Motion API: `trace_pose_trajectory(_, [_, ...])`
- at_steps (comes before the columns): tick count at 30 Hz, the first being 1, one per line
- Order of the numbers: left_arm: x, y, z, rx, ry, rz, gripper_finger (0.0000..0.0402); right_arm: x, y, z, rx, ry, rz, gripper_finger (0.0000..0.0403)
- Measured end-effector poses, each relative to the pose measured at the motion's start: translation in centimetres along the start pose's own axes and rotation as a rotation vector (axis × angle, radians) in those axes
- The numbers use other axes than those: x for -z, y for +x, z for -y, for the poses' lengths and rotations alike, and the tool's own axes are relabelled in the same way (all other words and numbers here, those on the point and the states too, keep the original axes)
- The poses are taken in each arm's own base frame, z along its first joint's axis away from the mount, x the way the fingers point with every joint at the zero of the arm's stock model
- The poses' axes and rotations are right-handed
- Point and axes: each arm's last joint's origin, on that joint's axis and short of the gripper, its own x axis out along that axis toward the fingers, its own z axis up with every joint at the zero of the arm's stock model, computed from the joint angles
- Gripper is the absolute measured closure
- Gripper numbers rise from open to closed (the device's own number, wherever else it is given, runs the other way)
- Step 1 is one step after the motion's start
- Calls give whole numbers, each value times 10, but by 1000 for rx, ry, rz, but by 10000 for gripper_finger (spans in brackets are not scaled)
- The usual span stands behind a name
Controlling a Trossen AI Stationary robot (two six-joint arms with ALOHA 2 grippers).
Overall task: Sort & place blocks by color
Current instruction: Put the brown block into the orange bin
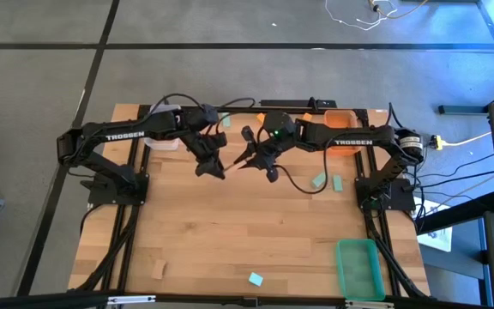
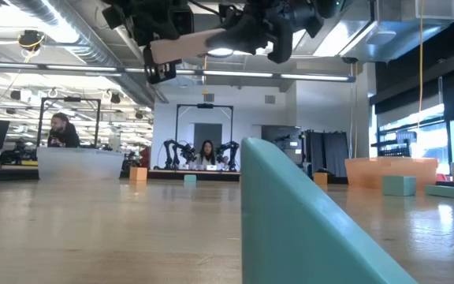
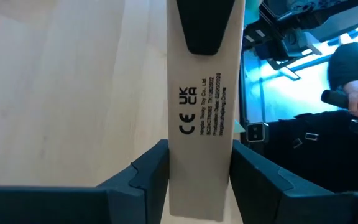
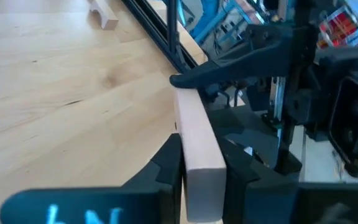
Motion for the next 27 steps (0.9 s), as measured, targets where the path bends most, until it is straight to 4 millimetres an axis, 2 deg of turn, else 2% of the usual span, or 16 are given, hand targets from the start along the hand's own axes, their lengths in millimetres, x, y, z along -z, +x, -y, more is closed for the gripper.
trace_pose_trajectory(4, [-1,-3,-5,-44,41,16,251,2,0,0,29,59,-49,344])
trace_pose_trajectory(13, [-5,-15,-22,-293,218,54,246,-2,-10,7,134,171,-203,344])
trace_pose_trajectory(19, [-6,-21,-29,-379,312,56,245,-8,-18,12,153,348,-294,344])
trace_pose_trajectory(24, [-8,-23,-33,-555,426,36,247,-8,-22,13,172,459,-355,344])
trace_pose_trajectory(27, [-9,-25,-36,-675,466,21,248,-6,-24,12,259,586,-422,344])
